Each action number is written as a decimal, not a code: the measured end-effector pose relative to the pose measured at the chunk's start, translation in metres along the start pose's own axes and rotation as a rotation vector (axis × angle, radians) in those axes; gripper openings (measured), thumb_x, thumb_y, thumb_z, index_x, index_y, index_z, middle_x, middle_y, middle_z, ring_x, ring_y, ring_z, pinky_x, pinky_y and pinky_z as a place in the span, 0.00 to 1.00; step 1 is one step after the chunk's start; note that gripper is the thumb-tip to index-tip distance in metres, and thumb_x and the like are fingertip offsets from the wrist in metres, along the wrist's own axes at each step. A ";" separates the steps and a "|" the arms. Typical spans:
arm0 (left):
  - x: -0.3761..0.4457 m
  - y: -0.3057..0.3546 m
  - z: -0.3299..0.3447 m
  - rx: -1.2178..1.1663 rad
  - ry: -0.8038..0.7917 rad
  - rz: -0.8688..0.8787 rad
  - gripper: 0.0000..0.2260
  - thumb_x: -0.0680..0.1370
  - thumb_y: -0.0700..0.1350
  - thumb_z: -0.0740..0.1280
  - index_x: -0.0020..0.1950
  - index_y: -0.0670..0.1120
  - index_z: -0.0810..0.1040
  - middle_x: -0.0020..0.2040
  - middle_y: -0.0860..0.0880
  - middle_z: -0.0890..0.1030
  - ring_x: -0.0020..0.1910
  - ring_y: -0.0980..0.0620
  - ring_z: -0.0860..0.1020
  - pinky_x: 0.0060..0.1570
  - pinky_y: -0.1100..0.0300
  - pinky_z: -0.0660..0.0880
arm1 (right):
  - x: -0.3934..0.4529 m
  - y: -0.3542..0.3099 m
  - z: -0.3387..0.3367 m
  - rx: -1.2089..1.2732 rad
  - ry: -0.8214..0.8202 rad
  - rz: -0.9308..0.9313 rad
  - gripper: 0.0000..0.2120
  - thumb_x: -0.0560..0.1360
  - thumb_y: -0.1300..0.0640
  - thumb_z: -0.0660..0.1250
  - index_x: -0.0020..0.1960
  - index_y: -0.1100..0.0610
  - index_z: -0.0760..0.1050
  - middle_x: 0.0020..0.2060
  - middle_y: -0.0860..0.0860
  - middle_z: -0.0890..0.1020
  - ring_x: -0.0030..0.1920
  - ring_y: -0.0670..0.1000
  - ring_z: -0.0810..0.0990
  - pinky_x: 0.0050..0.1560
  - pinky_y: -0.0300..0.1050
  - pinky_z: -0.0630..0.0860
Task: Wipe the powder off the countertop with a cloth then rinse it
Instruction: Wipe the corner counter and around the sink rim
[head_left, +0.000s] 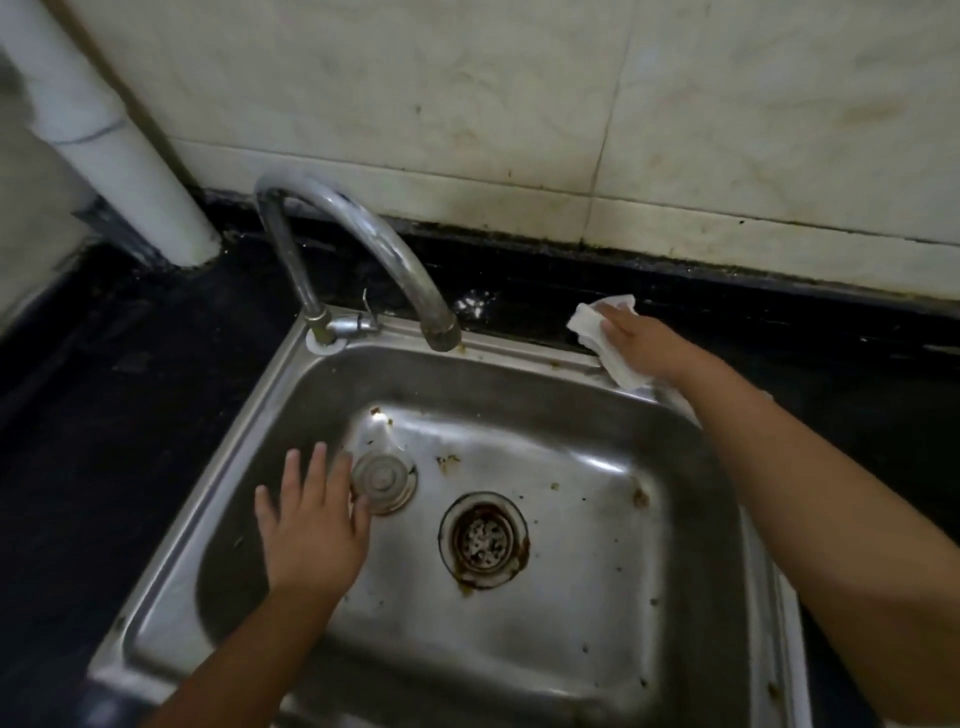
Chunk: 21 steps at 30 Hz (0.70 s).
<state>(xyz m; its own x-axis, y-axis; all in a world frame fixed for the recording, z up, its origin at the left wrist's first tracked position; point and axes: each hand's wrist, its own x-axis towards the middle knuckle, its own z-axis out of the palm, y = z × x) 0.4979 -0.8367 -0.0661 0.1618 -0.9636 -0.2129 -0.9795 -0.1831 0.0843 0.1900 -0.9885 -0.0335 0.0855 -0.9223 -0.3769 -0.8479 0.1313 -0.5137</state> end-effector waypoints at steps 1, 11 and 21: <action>-0.003 0.003 0.000 -0.001 -0.001 -0.003 0.32 0.72 0.58 0.38 0.75 0.49 0.55 0.76 0.47 0.50 0.75 0.47 0.44 0.70 0.45 0.41 | 0.004 -0.011 0.003 0.006 -0.051 -0.015 0.21 0.83 0.55 0.46 0.75 0.53 0.51 0.75 0.56 0.51 0.74 0.57 0.55 0.68 0.45 0.56; 0.004 0.038 -0.006 0.050 -0.044 -0.005 0.23 0.81 0.53 0.44 0.75 0.54 0.40 0.76 0.51 0.40 0.74 0.48 0.37 0.71 0.45 0.39 | 0.012 -0.043 0.044 -0.217 0.044 -0.124 0.19 0.81 0.64 0.51 0.71 0.63 0.59 0.69 0.62 0.64 0.65 0.59 0.69 0.61 0.46 0.66; 0.015 0.096 0.016 -0.042 -0.059 0.180 0.24 0.82 0.52 0.44 0.75 0.50 0.40 0.76 0.49 0.40 0.74 0.49 0.37 0.71 0.51 0.38 | -0.035 0.055 0.015 -0.279 0.205 0.131 0.22 0.82 0.59 0.48 0.74 0.64 0.53 0.74 0.60 0.57 0.74 0.59 0.54 0.70 0.43 0.51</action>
<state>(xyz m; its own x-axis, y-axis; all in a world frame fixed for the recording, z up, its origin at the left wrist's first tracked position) 0.4038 -0.8653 -0.0771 -0.0240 -0.9685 -0.2478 -0.9859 -0.0182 0.1666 0.1477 -0.9440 -0.0603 -0.1159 -0.9617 -0.2485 -0.9571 0.1750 -0.2308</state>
